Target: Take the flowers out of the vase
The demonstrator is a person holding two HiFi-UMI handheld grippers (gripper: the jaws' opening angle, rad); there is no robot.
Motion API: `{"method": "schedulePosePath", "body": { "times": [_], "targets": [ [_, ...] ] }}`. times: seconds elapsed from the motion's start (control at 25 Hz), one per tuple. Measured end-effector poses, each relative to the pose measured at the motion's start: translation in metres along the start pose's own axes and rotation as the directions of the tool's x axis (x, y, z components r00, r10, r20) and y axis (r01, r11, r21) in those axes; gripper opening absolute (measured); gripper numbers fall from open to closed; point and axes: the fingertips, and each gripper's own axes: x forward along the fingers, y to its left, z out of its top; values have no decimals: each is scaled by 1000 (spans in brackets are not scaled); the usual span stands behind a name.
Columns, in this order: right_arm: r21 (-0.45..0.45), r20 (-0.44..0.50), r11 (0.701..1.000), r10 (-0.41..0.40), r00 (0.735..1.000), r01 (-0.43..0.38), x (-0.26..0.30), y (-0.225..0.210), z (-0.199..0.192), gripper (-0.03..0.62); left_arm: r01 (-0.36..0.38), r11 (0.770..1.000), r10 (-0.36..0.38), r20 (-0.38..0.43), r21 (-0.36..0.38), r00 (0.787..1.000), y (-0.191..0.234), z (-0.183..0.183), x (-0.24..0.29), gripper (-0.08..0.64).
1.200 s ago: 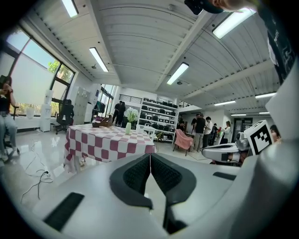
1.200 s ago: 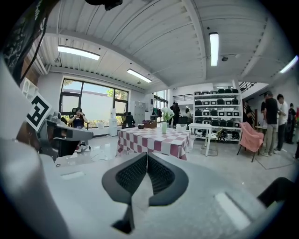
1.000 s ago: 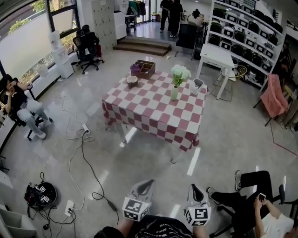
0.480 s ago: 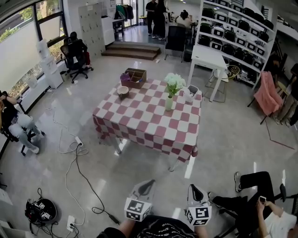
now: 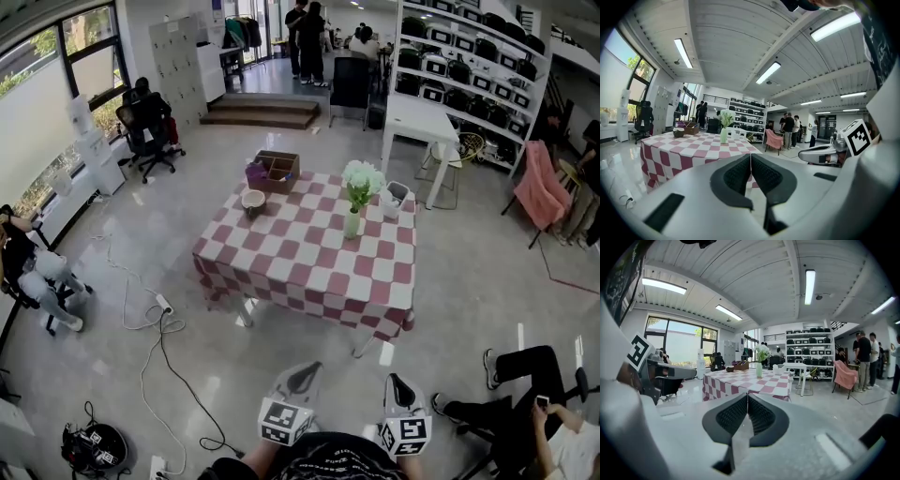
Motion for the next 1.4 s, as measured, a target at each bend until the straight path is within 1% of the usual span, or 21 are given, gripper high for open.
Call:
{"method": "schedulePosePath", "body": {
  "times": [0.28, 0.56, 0.76, 0.92, 1.08, 1.32, 1.4],
  "targets": [
    [25, 2, 1000, 5, 1000, -5, 11, 12, 0, 8, -14, 1000, 14, -19, -3, 1000, 18, -5, -1, 14],
    [36, -12, 999, 12, 1000, -12, 19, 10, -4, 9, -42, 999, 41, -24, -16, 999, 26, -9, -2, 14],
    [28, 3, 998, 47, 999, -47, 36, 10, 9, 8, -89, 996, 88, -21, -30, 996, 37, -5, 0, 14],
    [87, 43, 994, 67, 997, -71, 55, -2, 27, 8, -108, 994, 108, -16, -11, 994, 44, -1, 14, 14],
    [71, 66, 994, 82, 994, -87, 76, -19, 44, 8, -148, 989, 148, -16, -12, 989, 52, 0, 29, 14],
    [61, 46, 992, 111, 993, -114, 106, -40, 50, 8, -173, 984, 171, -47, -36, 984, 57, -1, 58, 14],
    [57, 38, 991, 122, 992, -124, 117, -47, 51, 8, -176, 984, 174, -46, -40, 984, 58, 4, 71, 14]
  ]
}}
